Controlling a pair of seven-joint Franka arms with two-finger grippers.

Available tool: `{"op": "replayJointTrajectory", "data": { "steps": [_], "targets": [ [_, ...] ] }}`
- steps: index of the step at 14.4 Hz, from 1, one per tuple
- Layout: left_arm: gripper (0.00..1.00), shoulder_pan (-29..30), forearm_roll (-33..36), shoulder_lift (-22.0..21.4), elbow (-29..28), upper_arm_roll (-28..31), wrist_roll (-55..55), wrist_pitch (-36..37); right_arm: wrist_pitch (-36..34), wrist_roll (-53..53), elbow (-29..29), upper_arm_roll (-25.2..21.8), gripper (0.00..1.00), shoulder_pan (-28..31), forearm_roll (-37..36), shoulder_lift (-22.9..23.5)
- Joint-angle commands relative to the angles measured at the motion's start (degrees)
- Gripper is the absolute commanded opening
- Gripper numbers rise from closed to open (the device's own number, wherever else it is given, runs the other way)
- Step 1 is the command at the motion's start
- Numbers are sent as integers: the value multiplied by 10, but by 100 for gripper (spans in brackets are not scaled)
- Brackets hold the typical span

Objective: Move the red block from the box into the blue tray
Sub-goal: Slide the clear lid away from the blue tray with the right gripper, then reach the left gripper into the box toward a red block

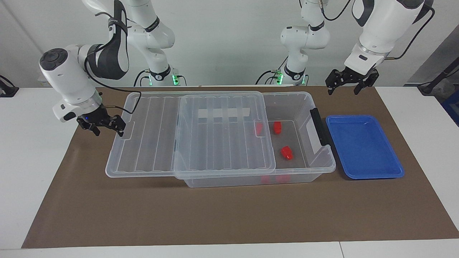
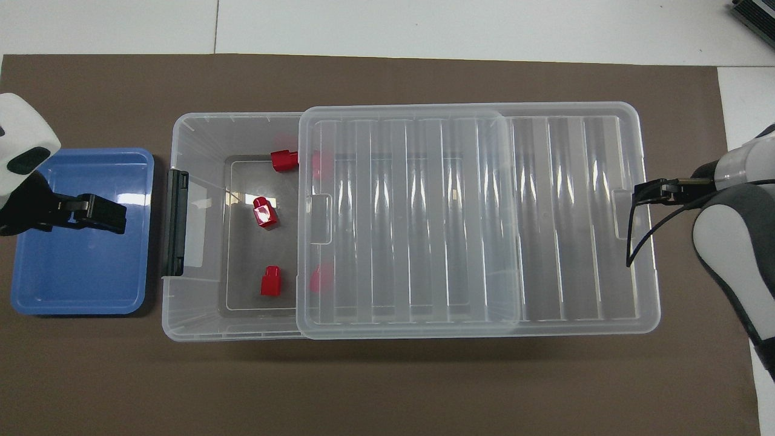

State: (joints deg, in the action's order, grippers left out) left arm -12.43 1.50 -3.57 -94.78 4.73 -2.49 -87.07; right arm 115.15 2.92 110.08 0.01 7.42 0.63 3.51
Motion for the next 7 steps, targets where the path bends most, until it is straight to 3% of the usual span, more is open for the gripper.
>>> {"op": "replayJointTrajectory", "data": {
  "steps": [1, 4, 7],
  "targets": [
    [100, 5, -5, -13, -13, -3, -2, 2, 3, 14, 14, 5, 96, 8, 0, -11],
    [100, -4, -5, -13, -15, -9, -37, -4, 3, 15, 13, 5, 97, 7, 0, -11],
    [100, -20, -6, -42, -107, -15, -147, -140, 2, 11, 12, 5, 97, 5, 0, -10]
  ]
}}
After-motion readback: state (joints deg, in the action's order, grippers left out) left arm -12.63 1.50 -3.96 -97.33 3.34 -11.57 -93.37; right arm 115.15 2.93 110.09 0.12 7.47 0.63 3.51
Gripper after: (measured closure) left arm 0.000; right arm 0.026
